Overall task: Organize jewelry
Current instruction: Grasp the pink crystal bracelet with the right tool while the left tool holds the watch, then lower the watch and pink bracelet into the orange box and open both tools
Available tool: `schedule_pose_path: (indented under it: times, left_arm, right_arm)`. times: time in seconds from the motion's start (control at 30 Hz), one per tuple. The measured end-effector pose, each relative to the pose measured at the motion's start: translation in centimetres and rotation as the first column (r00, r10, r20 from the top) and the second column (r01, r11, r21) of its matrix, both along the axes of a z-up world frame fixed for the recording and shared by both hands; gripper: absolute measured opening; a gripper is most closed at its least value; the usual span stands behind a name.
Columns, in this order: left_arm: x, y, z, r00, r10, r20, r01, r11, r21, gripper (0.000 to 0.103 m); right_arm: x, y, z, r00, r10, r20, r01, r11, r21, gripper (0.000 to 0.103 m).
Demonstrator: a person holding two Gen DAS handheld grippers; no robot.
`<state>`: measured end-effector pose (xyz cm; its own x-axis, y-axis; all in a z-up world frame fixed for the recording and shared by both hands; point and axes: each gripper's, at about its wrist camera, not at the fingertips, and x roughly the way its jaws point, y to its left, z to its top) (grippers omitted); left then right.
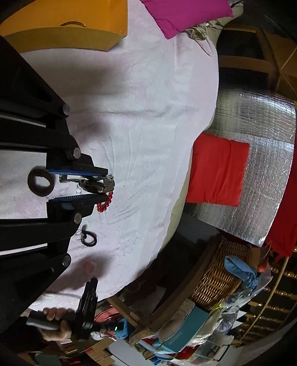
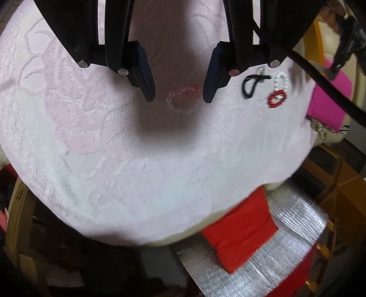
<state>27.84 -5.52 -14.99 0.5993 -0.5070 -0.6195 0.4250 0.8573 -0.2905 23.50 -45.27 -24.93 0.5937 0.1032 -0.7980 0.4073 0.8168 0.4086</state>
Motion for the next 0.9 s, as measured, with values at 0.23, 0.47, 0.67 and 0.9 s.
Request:
schedule_pose_path:
  times: [0.23, 0.47, 0.67, 0.9]
  left_arm:
    - [-1.0, 0.9, 0.6, 1.0, 0.005, 0.019, -0.005, 1.0, -0.01, 0.016]
    - [-2.2, 2.5, 1.7, 0.999, 0.033, 0.039, -0.032, 0.999, -0.016, 0.016]
    - [-4.5, 5.1, 4.0, 0.993, 0.078, 0.09, -0.075, 0.997, -0.037, 0.016]
    - [-8.6, 10.1, 7.0, 0.974, 0.163, 0.155, -0.157, 0.986, -0.046, 0.016]
  right_arm:
    - [2.1, 1.9, -1.7, 0.997, 0.013, -0.076, -0.024, 0.988, -0.154, 0.017]
    - [2.4, 4.4, -1.1, 0.995, 0.026, -0.099, -0.057, 0.941, -0.334, 0.008]
    - [0.8, 7.1, 3.1, 0.992, 0.102, 0.072, -0.078, 0.957, -0.279, 0.008]
    - [-0.8, 13.8, 7.3, 0.918, 0.28, 0.282, -0.247, 0.958, -0.147, 0.008]
